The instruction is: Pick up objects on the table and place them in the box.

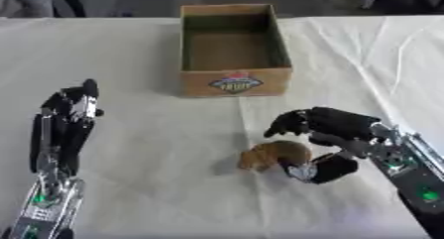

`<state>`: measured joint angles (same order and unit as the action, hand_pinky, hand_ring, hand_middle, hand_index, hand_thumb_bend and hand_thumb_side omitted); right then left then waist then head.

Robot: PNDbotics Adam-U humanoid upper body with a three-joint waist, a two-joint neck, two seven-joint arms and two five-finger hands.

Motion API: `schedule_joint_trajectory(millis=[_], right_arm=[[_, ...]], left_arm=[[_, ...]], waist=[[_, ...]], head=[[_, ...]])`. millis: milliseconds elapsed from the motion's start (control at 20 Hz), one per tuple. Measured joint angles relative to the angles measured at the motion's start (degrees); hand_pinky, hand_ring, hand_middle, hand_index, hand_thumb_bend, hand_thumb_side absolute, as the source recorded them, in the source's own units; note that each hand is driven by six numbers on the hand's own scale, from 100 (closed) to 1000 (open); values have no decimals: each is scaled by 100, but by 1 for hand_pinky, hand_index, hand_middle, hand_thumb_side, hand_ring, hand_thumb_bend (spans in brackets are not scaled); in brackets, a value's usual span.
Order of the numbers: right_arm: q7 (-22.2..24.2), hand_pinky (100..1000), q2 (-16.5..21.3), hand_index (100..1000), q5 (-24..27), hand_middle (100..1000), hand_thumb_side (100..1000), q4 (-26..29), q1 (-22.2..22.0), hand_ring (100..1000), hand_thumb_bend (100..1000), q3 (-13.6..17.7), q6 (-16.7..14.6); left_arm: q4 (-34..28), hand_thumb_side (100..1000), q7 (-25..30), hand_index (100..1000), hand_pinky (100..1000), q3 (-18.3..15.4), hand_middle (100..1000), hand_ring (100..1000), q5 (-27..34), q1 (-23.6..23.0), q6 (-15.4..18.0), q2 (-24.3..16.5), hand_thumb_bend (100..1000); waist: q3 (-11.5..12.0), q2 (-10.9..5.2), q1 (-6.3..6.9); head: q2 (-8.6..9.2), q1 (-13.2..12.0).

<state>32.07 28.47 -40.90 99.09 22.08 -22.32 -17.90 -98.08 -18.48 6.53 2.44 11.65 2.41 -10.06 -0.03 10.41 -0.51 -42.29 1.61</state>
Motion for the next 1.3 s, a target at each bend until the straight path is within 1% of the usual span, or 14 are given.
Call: schedule_joint_trajectory(millis=[100, 200, 300, 350, 550, 700, 800, 850, 900, 1000, 1100, 1250, 1300], right_arm=[[-1, 627, 5, 877, -77, 778, 571, -54, 1, 740, 100, -24, -21], [-18, 633, 5, 878, -151, 777, 527, -130, 1, 739, 100, -30, -42], [-40, 643, 5, 880, -268, 778, 509, -217, 1, 743, 100, -32, -66], [-49, 646, 5, 881, -342, 778, 480, -259, 0, 744, 100, -32, -83], [-101, 655, 4, 881, -609, 777, 472, -385, -1, 745, 100, -32, -145], [-141, 646, 3, 871, -785, 764, 409, -438, -1, 729, 100, -32, -186], [-181, 604, -1, 841, -853, 731, 340, -444, 0, 684, 100, -31, -211], [-219, 570, -3, 824, -880, 707, 307, -446, 0, 645, 100, -30, -212], [-268, 539, -5, 806, -906, 682, 281, -450, 0, 612, 100, -29, -208], [-381, 495, -10, 776, -952, 629, 247, -473, -1, 579, 100, -27, -193], [-503, 432, -13, 717, -978, 565, 200, -479, -2, 520, 100, -27, -171], [-696, 404, -13, 630, -993, 490, 180, -479, -14, 451, 100, -10, -131], [-762, 381, -13, 594, -993, 461, 177, -479, -22, 420, 100, 2, -114]], left_arm=[[0, 502, 2, 570, 535, 0, 486, 753, 0, 0, 2, 0, 349], [0, 502, 4, 570, 535, 0, 486, 753, 0, 0, 4, 0, 349], [0, 502, 5, 570, 535, 0, 486, 753, 0, 0, 5, 0, 349], [0, 502, 6, 570, 535, 0, 486, 753, 0, 0, 6, 0, 349], [0, 502, 7, 570, 535, 1, 486, 753, 0, 0, 7, 0, 349], [0, 502, 8, 570, 535, 1, 486, 753, 0, 0, 7, 0, 348], [0, 502, 10, 570, 535, 1, 486, 754, 0, 0, 6, 0, 348], [0, 502, 12, 570, 535, 1, 486, 754, 0, 0, 5, 0, 351], [0, 502, 15, 570, 535, 1, 486, 754, 0, 0, 2, 0, 347], [0, 502, 19, 570, 535, 1, 486, 754, 0, 0, 0, 0, 347], [0, 502, 21, 570, 535, 1, 486, 754, 0, 0, 1, 0, 347], [0, 502, 23, 570, 535, 1, 486, 754, 0, 0, 1, 0, 346], [0, 502, 23, 570, 535, 1, 486, 754, 0, 0, 1, 0, 346]], waist=[[2, 0, 0], [4, 1, 0], [4, 1, 0], [4, 1, 0], [4, 1, 0], [4, 1, 2], [4, 1, 4], [4, 1, 5], [4, 1, 6], [2, 1, 11], [2, 1, 18], [-1, 1, 23], [-1, 1, 23]], head=[[0, 0], [0, 0], [0, 0], [0, 0], [0, 0], [0, 0], [0, 0], [0, 0], [0, 0], [0, 0], [0, 0], [0, 0], [0, 0]])
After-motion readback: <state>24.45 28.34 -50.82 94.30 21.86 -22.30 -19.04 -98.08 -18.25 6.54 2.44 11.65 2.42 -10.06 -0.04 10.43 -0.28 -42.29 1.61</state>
